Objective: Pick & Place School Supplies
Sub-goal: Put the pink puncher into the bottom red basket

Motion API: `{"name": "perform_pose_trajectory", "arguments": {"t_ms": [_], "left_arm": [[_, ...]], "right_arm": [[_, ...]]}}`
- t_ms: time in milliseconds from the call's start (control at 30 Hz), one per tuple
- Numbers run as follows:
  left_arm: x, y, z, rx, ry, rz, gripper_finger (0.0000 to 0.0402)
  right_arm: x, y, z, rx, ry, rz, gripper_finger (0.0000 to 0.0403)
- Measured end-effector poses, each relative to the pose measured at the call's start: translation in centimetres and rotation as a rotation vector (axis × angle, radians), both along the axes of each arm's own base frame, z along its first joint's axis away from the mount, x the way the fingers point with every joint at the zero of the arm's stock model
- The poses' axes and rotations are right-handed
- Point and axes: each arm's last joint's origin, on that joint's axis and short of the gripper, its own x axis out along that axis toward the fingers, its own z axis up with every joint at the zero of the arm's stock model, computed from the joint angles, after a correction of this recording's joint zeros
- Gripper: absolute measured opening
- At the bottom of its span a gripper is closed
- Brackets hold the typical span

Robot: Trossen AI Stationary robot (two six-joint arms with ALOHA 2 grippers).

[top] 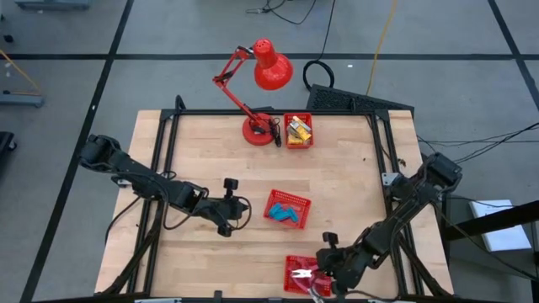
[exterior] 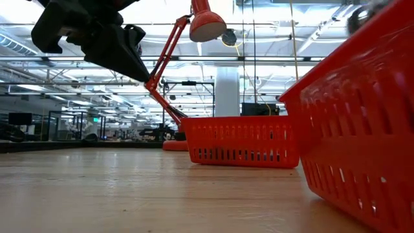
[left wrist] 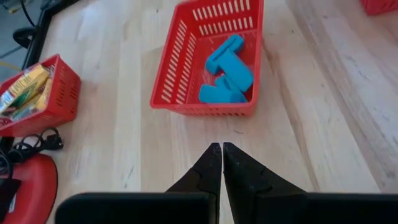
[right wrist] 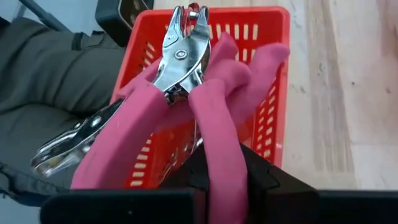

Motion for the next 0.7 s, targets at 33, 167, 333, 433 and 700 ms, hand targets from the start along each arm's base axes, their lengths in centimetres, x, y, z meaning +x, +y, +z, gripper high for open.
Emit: {"name": "perform_pose_trajectory", "arguments": {"t_ms": [33, 167, 333, 433, 700], "left_arm": [[0.03, -0.01, 0.04, 0.001, -0.005, -0.003, 0.0021], [0.05, -0.02, 0.05, 0.002, -0.006, -0.004, 0.0021], [0.05, -0.02, 0.05, 0.002, -0.006, -0.004, 0.0021], [0.05, -0.02, 0.04, 0.003, -0.006, -0.005, 0.0021], [0.08, -0.04, 0.08, 0.012, -0.008, -0.015, 0.0021]], "right_arm": [[0.16, 0.08, -0.13, -0.009, 0.003, 0.003, 0.0028], [0.67, 0.09, -0.16, -0.028, 0.014, 0.008, 0.0028], [0.70, 0.13, 0.16, -0.046, 0.029, 0.010, 0.0032], [0.64, 0.04, -0.05, -0.061, 0.039, 0.007, 0.0067], [0.74, -0.10, -0.03, -0.100, 0.014, 0.021, 0.0140]]}}
